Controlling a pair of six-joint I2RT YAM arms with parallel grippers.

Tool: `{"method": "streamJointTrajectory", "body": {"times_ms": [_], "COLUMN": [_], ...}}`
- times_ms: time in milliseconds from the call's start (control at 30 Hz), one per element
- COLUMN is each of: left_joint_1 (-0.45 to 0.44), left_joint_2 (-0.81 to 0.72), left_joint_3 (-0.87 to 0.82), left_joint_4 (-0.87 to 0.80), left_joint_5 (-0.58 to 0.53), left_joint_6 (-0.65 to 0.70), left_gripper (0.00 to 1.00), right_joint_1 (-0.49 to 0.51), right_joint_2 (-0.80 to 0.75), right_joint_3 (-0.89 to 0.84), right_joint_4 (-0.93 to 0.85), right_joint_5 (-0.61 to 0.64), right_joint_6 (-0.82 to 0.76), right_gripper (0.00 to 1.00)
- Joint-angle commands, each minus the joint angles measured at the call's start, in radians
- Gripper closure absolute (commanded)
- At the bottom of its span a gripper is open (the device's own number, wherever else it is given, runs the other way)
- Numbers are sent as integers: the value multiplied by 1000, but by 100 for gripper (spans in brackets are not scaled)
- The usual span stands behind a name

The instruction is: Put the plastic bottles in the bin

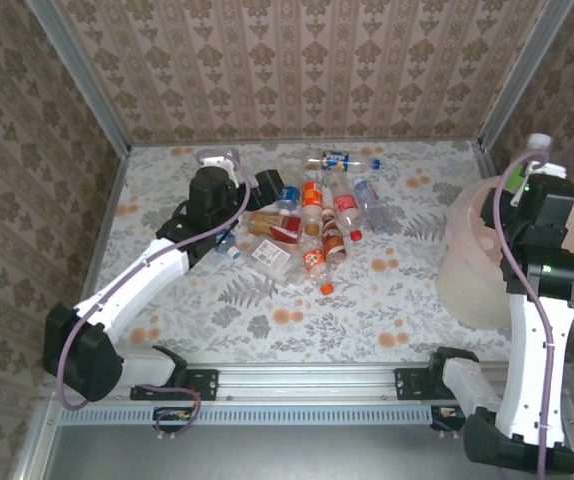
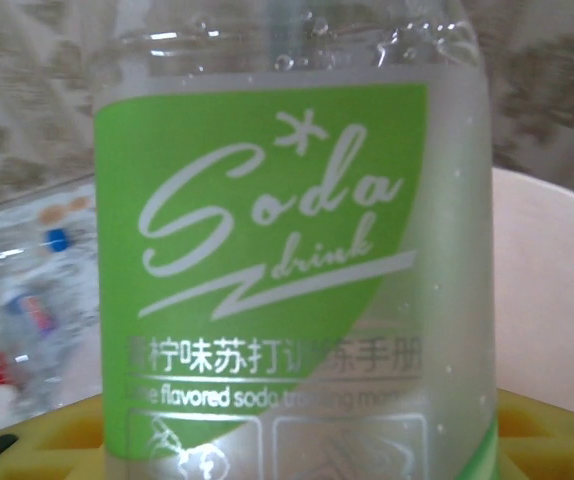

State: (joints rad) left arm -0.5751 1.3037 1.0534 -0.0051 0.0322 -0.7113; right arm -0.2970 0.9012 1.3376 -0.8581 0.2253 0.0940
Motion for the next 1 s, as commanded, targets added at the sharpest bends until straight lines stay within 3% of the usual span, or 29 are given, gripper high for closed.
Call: {"method": "streamJointTrajectory", "body": {"times_ms": [0,233,333,433,600,767,967], "left_joint_1": [3,13,14,14,14,14,14], "left_joint_2": [22,98,104,104,116,120,123], "left_joint_3": [41,146,158,154,149,146,140], "left_joint_4": [-28,-234,-269,-273,-268,-235,-237], "left_joint_5": [32,2,-8,-18,-4,42,34], "left_joint_6": [-38,-65,-72,-100,-138,-142,-149], "left_gripper": [0,0,0,0,0,0,0], "right_joint_1": [-96,-180,-192,-192,-192,-193,-194], "right_joint_2": [-5,-18,9,23,64,85,81], "right_joint_3": [7,-88,-81,-57,-35,-35,-31], "right_joint_4": [-61,-50,-97,-136,-171,-186,-176], "right_joint_5": [56,161,251,258,267,288,270], "right_joint_6": [-46,-11,5,26,23,24,18], "right_gripper": [58,58,57,57,49,32,26]}}
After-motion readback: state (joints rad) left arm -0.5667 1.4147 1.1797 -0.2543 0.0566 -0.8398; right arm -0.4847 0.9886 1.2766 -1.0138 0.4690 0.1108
